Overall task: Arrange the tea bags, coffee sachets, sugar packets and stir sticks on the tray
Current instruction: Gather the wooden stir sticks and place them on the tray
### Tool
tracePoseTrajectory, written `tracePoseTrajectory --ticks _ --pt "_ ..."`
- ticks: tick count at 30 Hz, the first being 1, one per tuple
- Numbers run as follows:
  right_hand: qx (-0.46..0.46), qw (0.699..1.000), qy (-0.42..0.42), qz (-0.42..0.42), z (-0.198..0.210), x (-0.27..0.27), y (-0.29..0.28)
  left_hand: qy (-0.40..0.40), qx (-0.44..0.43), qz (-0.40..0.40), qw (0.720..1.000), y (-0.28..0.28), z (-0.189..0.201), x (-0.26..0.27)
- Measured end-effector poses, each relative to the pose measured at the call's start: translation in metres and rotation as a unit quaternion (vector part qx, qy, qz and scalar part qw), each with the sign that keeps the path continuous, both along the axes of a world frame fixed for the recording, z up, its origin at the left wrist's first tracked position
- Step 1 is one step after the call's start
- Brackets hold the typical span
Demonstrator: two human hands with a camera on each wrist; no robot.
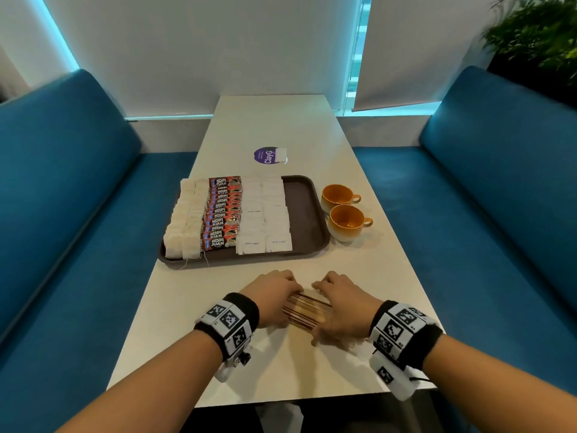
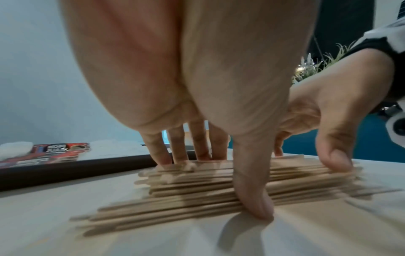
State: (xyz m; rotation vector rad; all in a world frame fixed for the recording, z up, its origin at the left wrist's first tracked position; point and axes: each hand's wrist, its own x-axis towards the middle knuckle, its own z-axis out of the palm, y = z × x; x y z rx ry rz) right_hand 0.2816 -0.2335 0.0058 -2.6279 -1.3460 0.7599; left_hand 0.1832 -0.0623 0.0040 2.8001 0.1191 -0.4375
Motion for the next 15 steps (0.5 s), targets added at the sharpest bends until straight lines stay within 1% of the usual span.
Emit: tracePoseTrajectory --ticks 4,7,10,15 --pt "-0.045 0.999 -0.030 -0.003 0.006 0.008 -0.004 -0.013 -0.003 0.043 0.999 0.018 -0.005 -0.016" --pt "-0.069 0.996 -0.058 0.019 0.001 0.000 -0.008 -0.014 0.003 0.066 0.998 0.025 -0.009 -0.026" --pt "-0.050 0.997 -0.049 0.022 -0.003 -0.003 -0.002 -0.017 0.006 0.076 0.997 0.026 -0.011 -0.031" --pt "-0.007 0.999 -0.028 0.022 -0.004 0.000 0.018 -0.019 0.011 0.056 0.998 0.020 -0.008 -0.031"
